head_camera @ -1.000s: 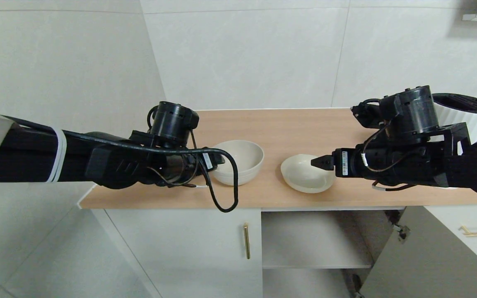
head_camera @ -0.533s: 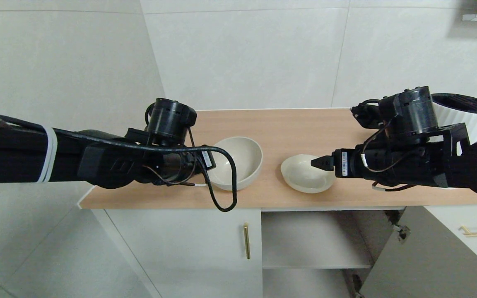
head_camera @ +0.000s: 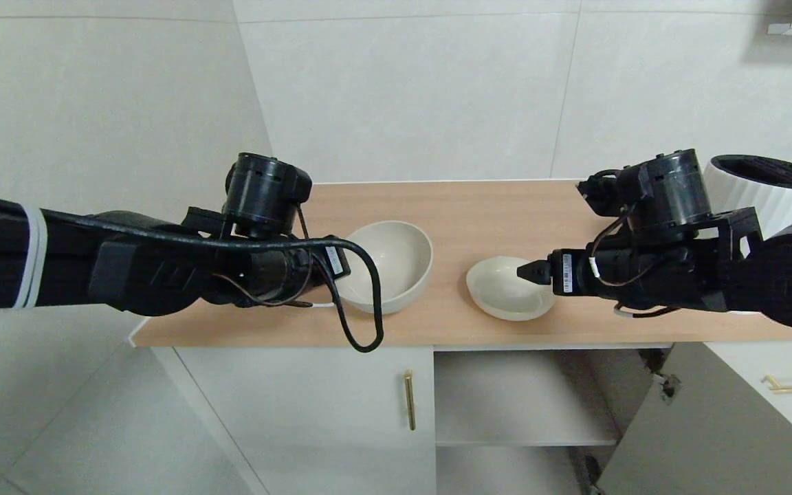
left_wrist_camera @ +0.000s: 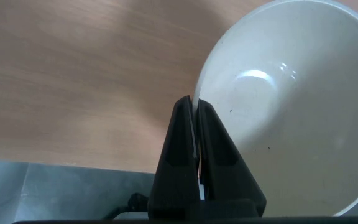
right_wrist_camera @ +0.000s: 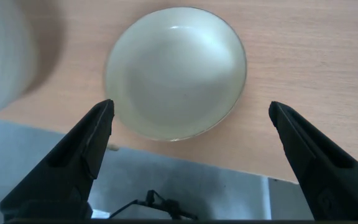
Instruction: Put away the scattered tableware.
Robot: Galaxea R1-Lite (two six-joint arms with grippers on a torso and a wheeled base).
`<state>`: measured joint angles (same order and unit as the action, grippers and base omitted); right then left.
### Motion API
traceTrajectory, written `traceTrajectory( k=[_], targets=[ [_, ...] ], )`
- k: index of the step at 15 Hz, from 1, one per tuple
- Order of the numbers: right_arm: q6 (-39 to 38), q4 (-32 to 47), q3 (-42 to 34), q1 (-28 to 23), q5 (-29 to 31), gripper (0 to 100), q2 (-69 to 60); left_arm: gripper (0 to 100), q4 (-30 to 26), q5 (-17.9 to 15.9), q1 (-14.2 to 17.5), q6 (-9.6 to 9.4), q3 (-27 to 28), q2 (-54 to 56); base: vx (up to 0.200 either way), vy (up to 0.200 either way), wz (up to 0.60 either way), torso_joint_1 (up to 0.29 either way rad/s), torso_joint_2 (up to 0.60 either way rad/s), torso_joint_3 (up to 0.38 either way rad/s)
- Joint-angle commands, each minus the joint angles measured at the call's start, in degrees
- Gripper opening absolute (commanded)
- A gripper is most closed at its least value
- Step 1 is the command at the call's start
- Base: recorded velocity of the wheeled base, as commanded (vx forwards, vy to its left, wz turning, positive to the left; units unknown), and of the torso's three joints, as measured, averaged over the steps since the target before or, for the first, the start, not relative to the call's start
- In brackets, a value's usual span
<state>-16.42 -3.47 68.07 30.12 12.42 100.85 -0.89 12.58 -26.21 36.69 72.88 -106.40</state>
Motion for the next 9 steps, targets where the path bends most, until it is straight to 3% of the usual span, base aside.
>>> traceTrajectory(
  k=[1, 4, 9],
  targets=[
    [0.0, -0.1, 1.4, 0.0, 3.4, 100, 3.9, 0, -0.1, -1.0, 0.0, -0.31, -1.2, 1.8, 0.000, 0.000, 0.00, 0.000, 0.00, 0.000],
    [-0.2, -0.1, 3.2, -0.5, 7.4, 100, 7.8, 0, 0.0, -2.0, 0.0, -1.63, -2.4, 2.8, 0.000, 0.000, 0.00, 0.000, 0.00, 0.000],
    [-0.7, 0.0, 4.9, -2.6, 7.8, 100, 11.2, 0, -0.1, -2.0, 0.0, -1.63, -2.5, 2.9, 0.000, 0.000, 0.00, 0.000, 0.00, 0.000]
  ],
)
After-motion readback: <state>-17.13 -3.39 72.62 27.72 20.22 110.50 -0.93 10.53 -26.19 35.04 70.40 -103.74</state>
